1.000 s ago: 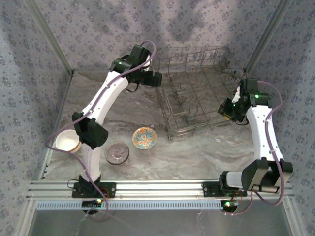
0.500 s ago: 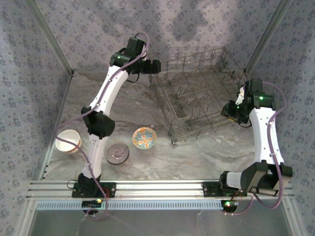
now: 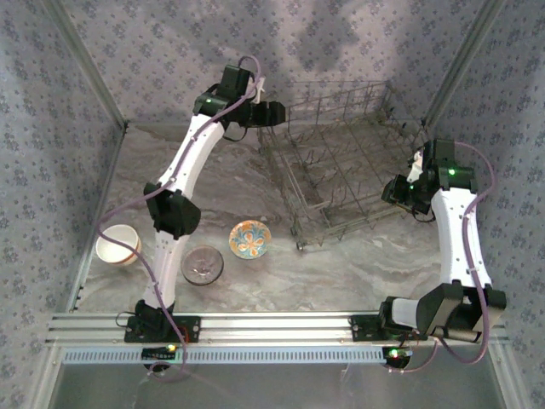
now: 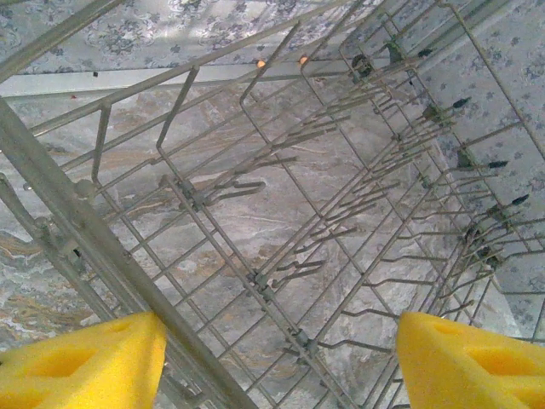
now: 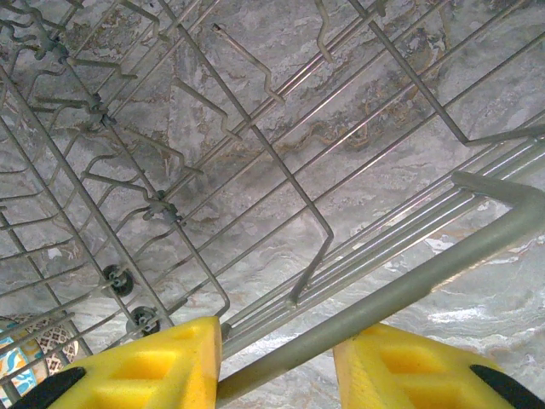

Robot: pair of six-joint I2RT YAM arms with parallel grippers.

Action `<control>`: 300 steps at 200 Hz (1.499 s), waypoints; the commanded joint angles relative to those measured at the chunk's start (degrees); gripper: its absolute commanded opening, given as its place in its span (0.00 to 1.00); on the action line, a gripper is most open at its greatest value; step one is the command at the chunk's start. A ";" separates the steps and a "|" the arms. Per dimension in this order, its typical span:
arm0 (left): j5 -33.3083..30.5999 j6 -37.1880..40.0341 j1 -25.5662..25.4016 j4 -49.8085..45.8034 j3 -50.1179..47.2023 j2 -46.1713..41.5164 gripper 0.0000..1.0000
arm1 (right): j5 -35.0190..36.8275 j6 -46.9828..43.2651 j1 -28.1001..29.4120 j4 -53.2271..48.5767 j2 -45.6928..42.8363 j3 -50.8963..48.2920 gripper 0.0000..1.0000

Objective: Load the bowls into the dish rack

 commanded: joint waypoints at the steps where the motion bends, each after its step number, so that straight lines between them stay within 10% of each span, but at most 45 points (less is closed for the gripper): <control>1: 3.80 -0.51 0.01 2.35 -0.54 1.19 0.67 | 0.17 -1.67 0.45 3.50 -0.69 -0.12 0.40; 97: 6.81 -3.03 -0.82 3.12 -5.74 -0.75 0.27 | 0.71 -1.63 -0.44 4.34 -0.13 0.01 0.38; 300: -4.26 -14.19 -10.88 16.78 -48.95 -29.60 0.19 | -6.35 -4.86 -11.34 8.46 14.99 11.13 0.33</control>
